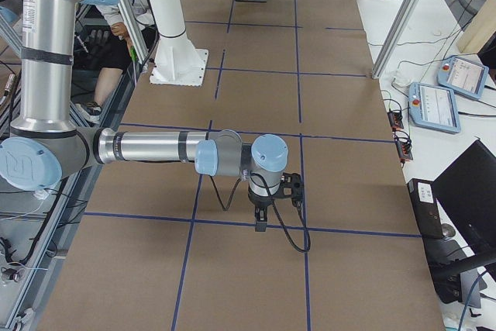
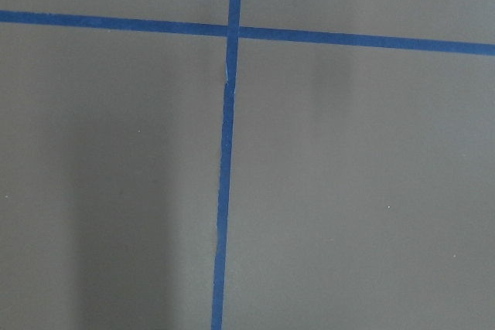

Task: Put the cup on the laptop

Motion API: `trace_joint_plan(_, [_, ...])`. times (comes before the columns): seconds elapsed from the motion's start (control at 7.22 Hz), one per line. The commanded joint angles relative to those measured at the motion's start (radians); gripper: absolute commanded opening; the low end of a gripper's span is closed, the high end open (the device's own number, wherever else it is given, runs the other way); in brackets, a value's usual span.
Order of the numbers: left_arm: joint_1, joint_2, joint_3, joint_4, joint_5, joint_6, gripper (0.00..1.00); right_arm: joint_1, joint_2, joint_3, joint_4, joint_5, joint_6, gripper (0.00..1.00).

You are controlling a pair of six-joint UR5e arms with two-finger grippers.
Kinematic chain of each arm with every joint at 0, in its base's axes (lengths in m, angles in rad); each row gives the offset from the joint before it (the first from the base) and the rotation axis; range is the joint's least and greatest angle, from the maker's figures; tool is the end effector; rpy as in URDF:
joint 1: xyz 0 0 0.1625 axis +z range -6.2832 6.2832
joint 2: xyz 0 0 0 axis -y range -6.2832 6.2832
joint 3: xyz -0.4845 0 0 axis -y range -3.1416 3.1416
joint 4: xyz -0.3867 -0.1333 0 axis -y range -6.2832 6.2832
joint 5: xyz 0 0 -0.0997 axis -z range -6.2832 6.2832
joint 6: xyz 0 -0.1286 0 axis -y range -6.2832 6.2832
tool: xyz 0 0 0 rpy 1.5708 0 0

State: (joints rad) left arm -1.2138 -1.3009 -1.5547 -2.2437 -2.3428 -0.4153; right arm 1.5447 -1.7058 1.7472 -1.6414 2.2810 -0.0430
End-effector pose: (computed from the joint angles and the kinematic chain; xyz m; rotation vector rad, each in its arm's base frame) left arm 0.0881 -0.3609 0.7863 0.0533 0.8439 0.0945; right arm 0.0385 -0.4191 0.7270 -0.0220 -0.7105 -0.0558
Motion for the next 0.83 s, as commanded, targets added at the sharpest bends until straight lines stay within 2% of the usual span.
trace_joint_plan(0.0, [-0.097, 0.0, -0.068, -0.001, -0.032, 0.003, 1.0, 0.0, 0.0, 0.0, 0.0, 0.0, 0.0, 1.0])
trace_joint_plan(0.14, [-0.154, 0.036, -0.114, -0.001, -0.032, 0.007, 1.0, 0.0, 0.0, 0.0, 0.0, 0.0, 0.0, 1.0])
trace_joint_plan(0.28, [-0.186, 0.064, -0.145, 0.024, -0.035, 0.132, 1.0, 0.0, 0.0, 0.0, 0.0, -0.002, 0.0, 1.0])
trace_joint_plan(0.42, [-0.263, 0.063, -0.172, 0.165, -0.036, 0.28, 1.0, 0.0, 0.0, 0.0, 0.002, 0.0, 0.0, 1.0])
trace_joint_plan(0.69, [-0.361, 0.055, -0.29, 0.541, 0.011, 0.569, 1.0, 0.0, 0.0, 0.0, 0.0, 0.0, 0.0, 1.0])
